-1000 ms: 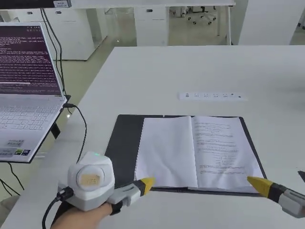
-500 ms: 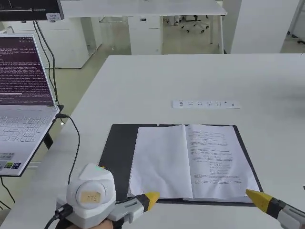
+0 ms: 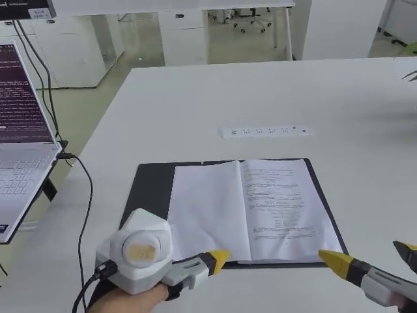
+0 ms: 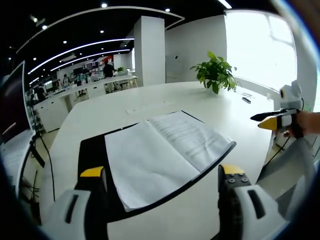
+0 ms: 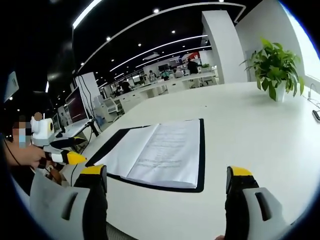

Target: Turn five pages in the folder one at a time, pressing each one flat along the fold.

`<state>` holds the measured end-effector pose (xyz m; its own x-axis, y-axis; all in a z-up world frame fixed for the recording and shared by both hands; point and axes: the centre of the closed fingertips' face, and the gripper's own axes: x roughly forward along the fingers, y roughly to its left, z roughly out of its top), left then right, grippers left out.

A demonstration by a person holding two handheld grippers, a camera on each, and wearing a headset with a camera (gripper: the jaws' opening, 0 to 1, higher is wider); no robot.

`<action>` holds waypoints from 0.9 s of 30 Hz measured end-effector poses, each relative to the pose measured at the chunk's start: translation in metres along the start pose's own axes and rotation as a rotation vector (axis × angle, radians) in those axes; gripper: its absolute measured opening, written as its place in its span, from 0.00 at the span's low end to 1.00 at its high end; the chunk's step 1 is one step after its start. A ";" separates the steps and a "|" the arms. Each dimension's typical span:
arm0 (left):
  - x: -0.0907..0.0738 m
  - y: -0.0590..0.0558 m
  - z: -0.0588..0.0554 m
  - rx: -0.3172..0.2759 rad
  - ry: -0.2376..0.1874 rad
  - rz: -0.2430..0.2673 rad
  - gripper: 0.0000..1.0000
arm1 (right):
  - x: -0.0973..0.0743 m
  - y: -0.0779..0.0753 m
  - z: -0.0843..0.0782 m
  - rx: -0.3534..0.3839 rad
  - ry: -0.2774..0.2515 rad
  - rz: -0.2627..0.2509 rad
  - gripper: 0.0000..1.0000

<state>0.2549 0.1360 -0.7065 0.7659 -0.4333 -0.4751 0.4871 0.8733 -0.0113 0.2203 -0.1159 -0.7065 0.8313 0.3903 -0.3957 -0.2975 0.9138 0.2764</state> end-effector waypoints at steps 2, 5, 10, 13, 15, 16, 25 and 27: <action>0.007 -0.007 0.002 0.006 0.002 -0.015 0.92 | -0.001 0.001 -0.004 0.004 0.011 0.001 0.99; 0.016 -0.017 0.004 0.025 0.011 -0.037 0.91 | -0.003 0.000 -0.006 0.004 0.011 -0.001 0.99; 0.035 -0.034 0.005 0.052 0.022 -0.076 0.90 | -0.003 -0.003 -0.010 0.008 0.021 0.000 0.98; 0.050 -0.045 0.006 0.075 0.029 -0.098 0.89 | -0.004 -0.004 -0.012 0.003 0.026 0.007 0.98; 0.060 -0.052 0.006 0.079 0.031 -0.111 0.88 | -0.003 -0.004 -0.013 0.003 0.027 0.011 0.98; 0.065 -0.055 0.007 0.082 0.031 -0.119 0.88 | -0.003 -0.005 -0.013 0.002 0.028 0.011 0.98; 0.106 -0.086 0.011 0.125 0.046 -0.175 0.81 | -0.002 -0.008 -0.012 0.018 0.018 0.007 0.97; 0.114 -0.094 0.011 0.135 0.050 -0.190 0.78 | -0.002 -0.009 -0.013 0.016 0.022 0.008 0.96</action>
<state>0.3006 0.0019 -0.7501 0.6348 -0.5730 -0.5184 0.6750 0.7378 0.0111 0.2154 -0.1229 -0.7193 0.8186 0.4002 -0.4121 -0.2966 0.9088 0.2934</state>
